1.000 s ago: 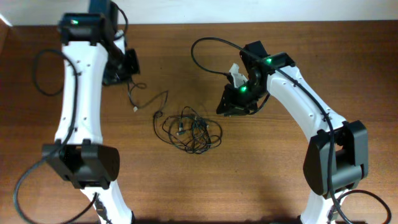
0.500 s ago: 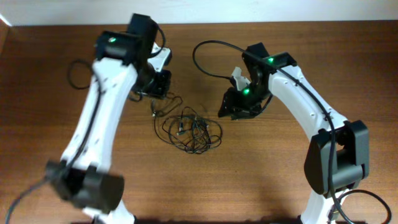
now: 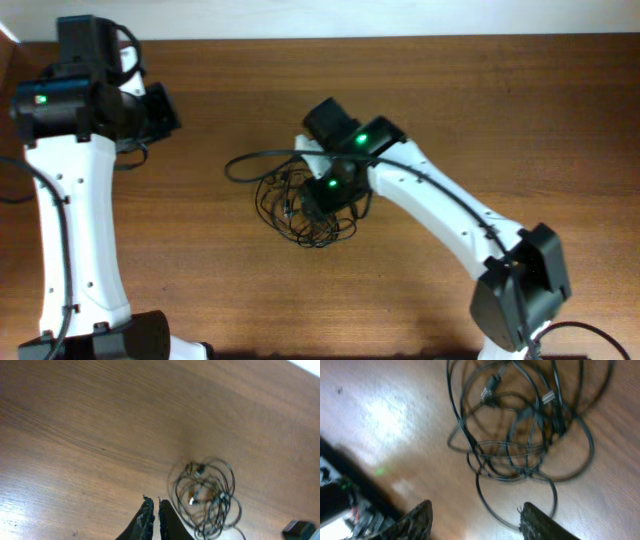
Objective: Untangle cables
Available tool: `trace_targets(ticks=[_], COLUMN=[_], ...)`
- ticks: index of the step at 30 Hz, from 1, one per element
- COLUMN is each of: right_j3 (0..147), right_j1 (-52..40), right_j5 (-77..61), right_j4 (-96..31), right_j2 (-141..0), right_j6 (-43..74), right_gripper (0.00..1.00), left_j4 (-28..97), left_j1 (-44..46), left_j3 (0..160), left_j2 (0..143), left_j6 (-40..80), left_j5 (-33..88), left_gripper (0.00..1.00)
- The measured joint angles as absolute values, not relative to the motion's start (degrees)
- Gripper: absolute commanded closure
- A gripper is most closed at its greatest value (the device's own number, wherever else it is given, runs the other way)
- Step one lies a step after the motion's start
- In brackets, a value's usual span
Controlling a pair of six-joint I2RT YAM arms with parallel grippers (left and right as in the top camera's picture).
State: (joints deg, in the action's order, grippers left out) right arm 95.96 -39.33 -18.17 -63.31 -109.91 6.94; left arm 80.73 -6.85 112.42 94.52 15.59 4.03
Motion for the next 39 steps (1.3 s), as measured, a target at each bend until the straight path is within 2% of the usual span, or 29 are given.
trace_targets(ticks=[3, 8, 14, 18, 19, 23, 28, 32, 35, 39], right_j3=[96.0, 96.0, 96.0, 96.0, 96.0, 96.0, 96.3, 101.8, 111.2, 116.2], right_j1=[-44.0, -50.8, -51.6, -51.6, -51.6, -51.6, -51.4, -48.9, -42.4, -31.1], right_j5=[-14.7, -8.3, -4.0, -3.5, -3.4, -2.8, -2.8, -5.3, -10.6, -22.5], right_j4=[-59.7, -56.5, -54.5, -53.1, -53.0, -52.8, -54.2, -62.5, -70.3, -72.4], right_j2=[-112.8, -119.0, -126.5, -127.1, -127.1, -127.1, -127.1, -124.4, -115.6, -104.7], right_j6=[7.3, 3.1, 0.8, 0.4, 0.2, 0.1, 0.1, 0.3, 0.5, 2.7], right_gripper=[0.39, 0.38, 0.4, 0.59, 0.75, 0.96, 0.96, 0.96, 0.96, 0.96], left_j4=[79.9, 79.8, 79.8, 79.7, 79.7, 79.7, 79.7, 79.7, 79.7, 79.9], left_j1=[-10.4, -11.1, -11.1, -11.1, -11.1, -11.1, -11.1, -11.1, -11.1, -11.0], left_j3=[112.4, 112.4, 112.4, 112.4, 112.4, 112.4, 112.4, 112.4, 112.4, 112.4], left_j2=[94.5, 94.5, 94.5, 94.5, 94.5, 94.5, 94.5, 94.5, 94.5, 94.5], left_j6=[17.0, 17.8, 17.8, 17.8, 17.8, 17.8, 17.8, 17.8, 17.8, 17.5], left_j5=[4.0, 4.0, 4.0, 4.0, 4.0, 4.0, 4.0, 4.0, 4.0, 6.1], left_gripper=[0.89, 0.87, 0.86, 0.86, 0.86, 0.85, 0.85, 0.86, 0.88, 0.92])
